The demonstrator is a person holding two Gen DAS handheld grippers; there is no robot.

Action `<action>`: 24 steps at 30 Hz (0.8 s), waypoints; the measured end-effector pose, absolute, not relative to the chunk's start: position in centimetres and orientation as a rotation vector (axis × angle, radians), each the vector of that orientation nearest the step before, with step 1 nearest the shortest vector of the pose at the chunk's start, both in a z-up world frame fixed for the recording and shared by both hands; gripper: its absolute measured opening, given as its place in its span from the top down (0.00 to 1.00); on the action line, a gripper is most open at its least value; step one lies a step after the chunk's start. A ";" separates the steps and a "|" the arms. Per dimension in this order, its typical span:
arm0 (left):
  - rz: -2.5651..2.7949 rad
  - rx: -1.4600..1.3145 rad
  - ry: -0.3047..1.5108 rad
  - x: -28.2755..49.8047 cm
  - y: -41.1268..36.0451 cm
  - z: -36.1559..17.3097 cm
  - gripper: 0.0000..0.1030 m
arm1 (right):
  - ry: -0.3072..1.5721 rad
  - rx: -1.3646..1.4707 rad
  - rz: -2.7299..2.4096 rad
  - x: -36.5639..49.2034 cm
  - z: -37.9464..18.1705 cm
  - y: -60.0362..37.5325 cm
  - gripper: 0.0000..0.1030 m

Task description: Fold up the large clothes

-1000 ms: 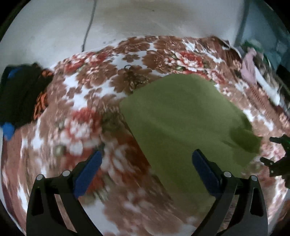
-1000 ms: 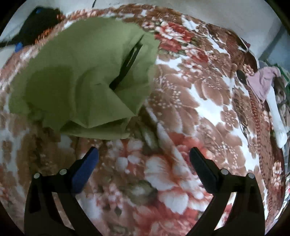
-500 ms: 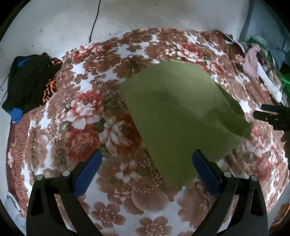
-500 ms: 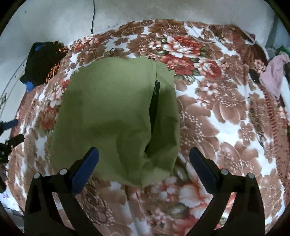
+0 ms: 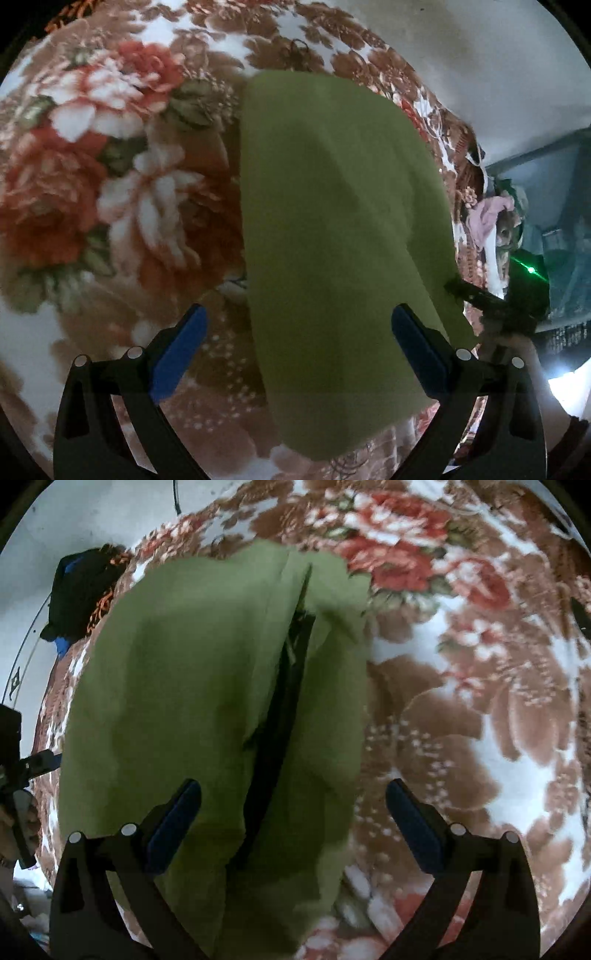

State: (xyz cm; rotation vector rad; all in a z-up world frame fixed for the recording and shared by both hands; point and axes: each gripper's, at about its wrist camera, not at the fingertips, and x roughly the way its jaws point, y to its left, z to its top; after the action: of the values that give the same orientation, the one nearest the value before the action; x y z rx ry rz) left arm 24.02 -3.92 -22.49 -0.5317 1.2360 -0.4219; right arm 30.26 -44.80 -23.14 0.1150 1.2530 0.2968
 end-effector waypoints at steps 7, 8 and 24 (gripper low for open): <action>-0.536 -0.603 1.249 26.9 -6.0 -25.3 0.04 | 1.300 0.203 0.385 32.5 -26.3 -44.0 0.05; -0.542 -0.611 1.251 27.2 -5.9 -25.7 0.04 | 1.294 0.182 0.396 32.9 -26.5 -43.6 0.05; -0.685 -0.720 1.297 28.6 -8.2 -28.7 0.06 | 1.313 0.253 0.620 32.4 -25.4 -42.0 0.06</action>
State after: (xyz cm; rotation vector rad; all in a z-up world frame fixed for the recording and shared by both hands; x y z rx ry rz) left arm 28.65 -8.17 -28.74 -0.7203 1.2973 -0.6851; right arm 32.41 -41.99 -25.36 0.2529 1.3133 0.6201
